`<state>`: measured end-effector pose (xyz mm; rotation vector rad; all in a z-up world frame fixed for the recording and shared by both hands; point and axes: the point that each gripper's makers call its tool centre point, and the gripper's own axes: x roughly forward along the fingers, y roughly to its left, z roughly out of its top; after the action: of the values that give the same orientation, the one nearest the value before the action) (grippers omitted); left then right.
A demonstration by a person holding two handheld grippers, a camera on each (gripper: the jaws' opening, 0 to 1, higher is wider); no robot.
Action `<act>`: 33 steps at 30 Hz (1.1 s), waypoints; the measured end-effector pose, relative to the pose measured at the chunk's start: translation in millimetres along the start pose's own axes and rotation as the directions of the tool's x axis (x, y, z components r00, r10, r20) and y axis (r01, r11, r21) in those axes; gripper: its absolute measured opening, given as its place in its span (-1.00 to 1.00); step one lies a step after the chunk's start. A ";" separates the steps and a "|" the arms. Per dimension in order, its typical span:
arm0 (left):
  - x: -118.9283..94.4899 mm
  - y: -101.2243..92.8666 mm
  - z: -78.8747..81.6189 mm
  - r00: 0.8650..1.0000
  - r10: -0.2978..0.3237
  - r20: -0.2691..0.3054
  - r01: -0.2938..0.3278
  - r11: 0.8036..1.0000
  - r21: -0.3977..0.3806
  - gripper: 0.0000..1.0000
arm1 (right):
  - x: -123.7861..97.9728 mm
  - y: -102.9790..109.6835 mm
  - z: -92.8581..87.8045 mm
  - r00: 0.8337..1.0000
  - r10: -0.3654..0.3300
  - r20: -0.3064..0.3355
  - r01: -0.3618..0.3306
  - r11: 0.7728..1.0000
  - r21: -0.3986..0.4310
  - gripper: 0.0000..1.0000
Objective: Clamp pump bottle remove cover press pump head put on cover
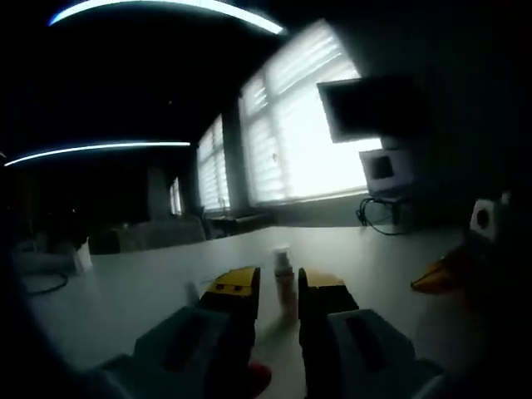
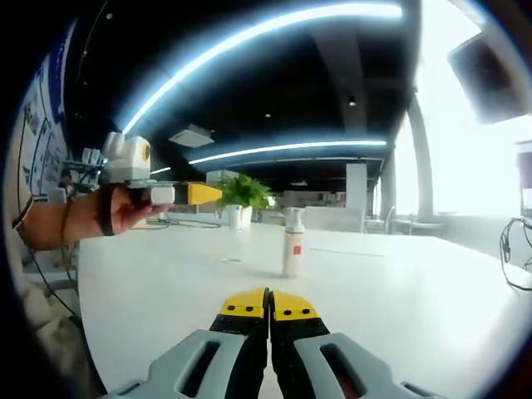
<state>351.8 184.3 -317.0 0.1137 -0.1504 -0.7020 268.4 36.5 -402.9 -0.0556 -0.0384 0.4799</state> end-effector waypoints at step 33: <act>-110.2 44.4 -50.4 0.991 0.133 -0.032 -0.134 0.990 -0.033 -0.87 | 3.3 5.9 -6.2 0.999 0.022 -0.037 -0.024 0.998 -0.052 -1.00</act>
<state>305.7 292.3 -370.6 0.0799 -0.1162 -0.5685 268.9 43.0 -409.4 -0.1160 -0.0146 0.5008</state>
